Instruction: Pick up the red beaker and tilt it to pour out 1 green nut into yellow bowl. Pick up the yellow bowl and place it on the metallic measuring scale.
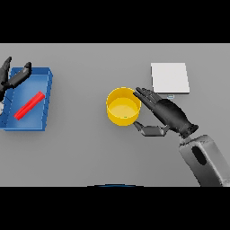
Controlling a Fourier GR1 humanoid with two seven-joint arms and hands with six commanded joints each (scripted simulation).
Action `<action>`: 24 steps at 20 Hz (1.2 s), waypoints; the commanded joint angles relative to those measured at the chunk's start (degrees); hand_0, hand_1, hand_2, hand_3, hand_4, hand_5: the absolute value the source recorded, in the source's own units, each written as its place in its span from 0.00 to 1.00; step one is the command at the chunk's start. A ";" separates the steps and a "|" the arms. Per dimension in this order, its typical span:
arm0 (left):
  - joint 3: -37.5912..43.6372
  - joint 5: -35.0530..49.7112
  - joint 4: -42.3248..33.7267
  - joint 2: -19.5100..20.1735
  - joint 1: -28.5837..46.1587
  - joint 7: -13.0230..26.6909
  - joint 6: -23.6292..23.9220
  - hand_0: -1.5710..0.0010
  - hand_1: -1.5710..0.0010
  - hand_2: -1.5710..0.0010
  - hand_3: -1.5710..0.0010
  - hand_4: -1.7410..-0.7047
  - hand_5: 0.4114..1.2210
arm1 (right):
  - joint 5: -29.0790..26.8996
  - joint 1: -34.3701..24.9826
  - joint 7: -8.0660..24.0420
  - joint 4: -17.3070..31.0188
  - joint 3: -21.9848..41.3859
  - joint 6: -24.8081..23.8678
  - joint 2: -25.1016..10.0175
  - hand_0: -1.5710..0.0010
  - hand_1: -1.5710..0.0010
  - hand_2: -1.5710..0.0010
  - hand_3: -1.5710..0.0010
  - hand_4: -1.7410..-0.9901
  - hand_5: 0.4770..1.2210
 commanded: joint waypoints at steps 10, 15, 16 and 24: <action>0.72 1.24 -0.49 0.81 0.93 -1.01 -0.96 1.00 1.00 1.00 1.00 0.98 0.34 | 12.24 -16.93 -6.26 12.17 13.09 10.24 -3.65 1.00 1.00 1.00 1.00 0.70 0.31; 1.22 1.82 -0.21 1.20 1.26 -1.42 -1.45 1.00 1.00 1.00 1.00 0.98 0.34 | 15.16 -22.19 -6.57 18.76 17.00 12.76 -2.03 1.00 1.00 1.00 1.00 0.68 0.30; 1.26 1.98 -0.27 0.65 1.35 -1.95 -1.27 1.00 1.00 1.00 1.00 0.98 0.34 | 15.79 -23.28 -6.68 20.68 17.59 12.62 -1.61 1.00 1.00 1.00 1.00 0.67 0.31; 1.69 2.24 -1.41 1.80 2.41 -3.42 -1.15 1.00 1.00 1.00 1.00 0.99 0.34 | 17.01 -26.70 -5.92 26.04 20.14 16.05 0.91 1.00 1.00 1.00 1.00 0.59 0.37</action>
